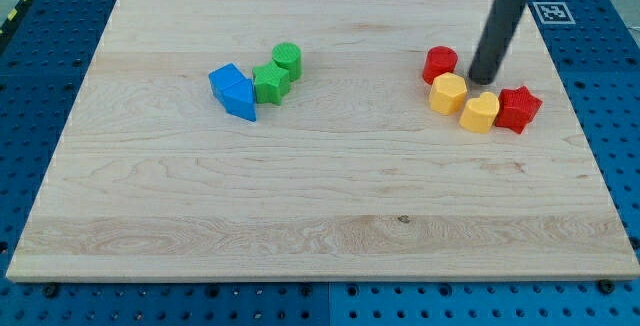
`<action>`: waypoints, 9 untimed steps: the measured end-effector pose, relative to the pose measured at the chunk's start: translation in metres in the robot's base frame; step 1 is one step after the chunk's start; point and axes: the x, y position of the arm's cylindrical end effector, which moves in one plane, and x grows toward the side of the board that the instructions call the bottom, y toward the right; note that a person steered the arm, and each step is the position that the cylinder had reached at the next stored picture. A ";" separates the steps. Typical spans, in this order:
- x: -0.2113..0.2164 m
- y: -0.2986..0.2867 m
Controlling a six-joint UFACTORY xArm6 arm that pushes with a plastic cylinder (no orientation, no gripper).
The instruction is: Move red star along with yellow heart towards left
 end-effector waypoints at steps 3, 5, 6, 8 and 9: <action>0.056 0.047; 0.063 -0.040; 0.069 -0.040; 0.069 -0.039; 0.069 -0.038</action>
